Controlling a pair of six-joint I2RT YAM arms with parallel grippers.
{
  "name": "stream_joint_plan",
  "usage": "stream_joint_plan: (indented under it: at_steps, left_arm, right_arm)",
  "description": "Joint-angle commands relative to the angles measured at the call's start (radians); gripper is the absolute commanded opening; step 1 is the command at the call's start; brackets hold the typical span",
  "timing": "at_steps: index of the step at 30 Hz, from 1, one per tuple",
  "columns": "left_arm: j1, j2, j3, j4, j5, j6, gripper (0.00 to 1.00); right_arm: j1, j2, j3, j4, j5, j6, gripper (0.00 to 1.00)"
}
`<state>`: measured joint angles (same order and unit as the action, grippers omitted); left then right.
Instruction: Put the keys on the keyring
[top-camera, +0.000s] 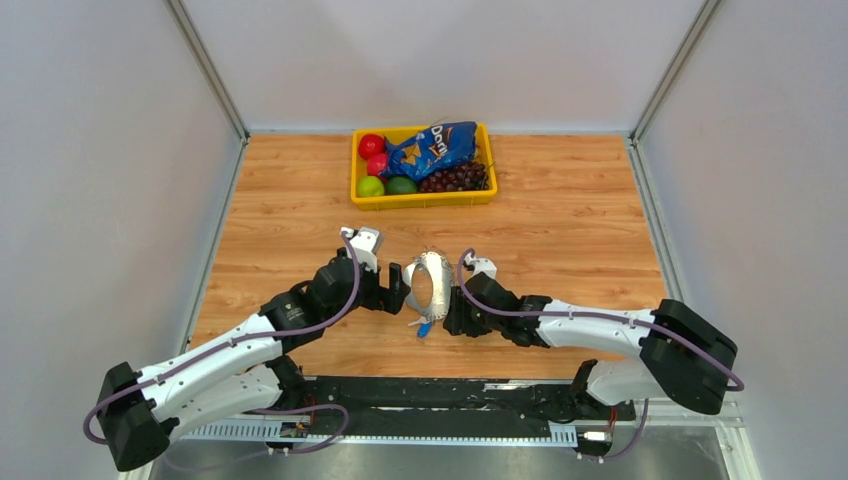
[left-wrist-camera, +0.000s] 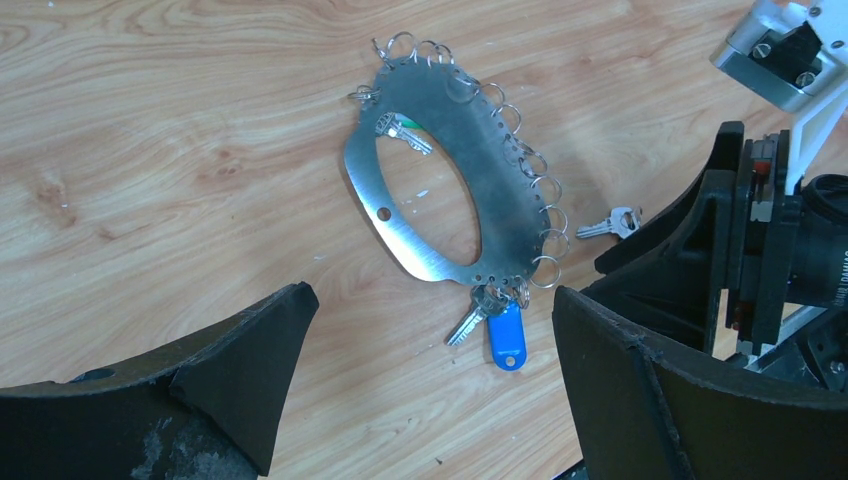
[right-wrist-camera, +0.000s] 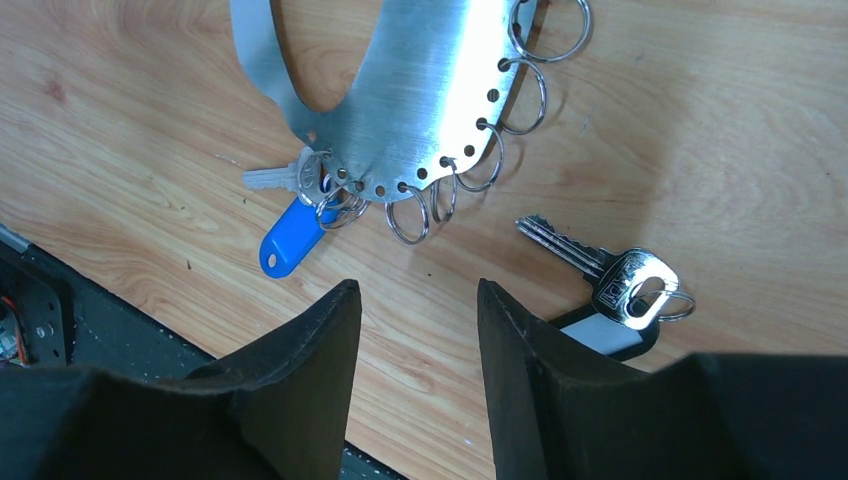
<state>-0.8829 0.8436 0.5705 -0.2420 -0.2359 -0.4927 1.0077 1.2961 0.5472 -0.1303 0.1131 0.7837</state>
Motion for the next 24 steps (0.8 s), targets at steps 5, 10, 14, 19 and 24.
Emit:
stream_joint_plan:
  at_steps: [5, 10, 14, 19, 24]
  left_arm:
    - [-0.003, -0.019, -0.006, 0.03, 0.006, -0.007, 1.0]
    - [-0.003, -0.017, -0.003, 0.028, 0.006, -0.003, 1.0]
    - [-0.004, -0.025, -0.003, 0.023, 0.007, -0.002, 1.0]
    - [-0.003, -0.034, -0.001, 0.017, 0.004, 0.0, 1.0]
    - [-0.003, -0.039, -0.003, 0.012, 0.004, 0.003, 1.0]
  right_arm:
    - [0.007, 0.046, -0.017, 0.084, -0.006, 0.102, 0.46]
    - [0.007, 0.071, -0.029, 0.114, -0.012, 0.144, 0.41]
    - [0.006, 0.083, -0.042, 0.136, -0.014, 0.181, 0.38]
    - [0.007, 0.093, -0.058, 0.171, 0.001, 0.228, 0.33]
    - [0.006, 0.092, -0.072, 0.183, 0.022, 0.26, 0.29]
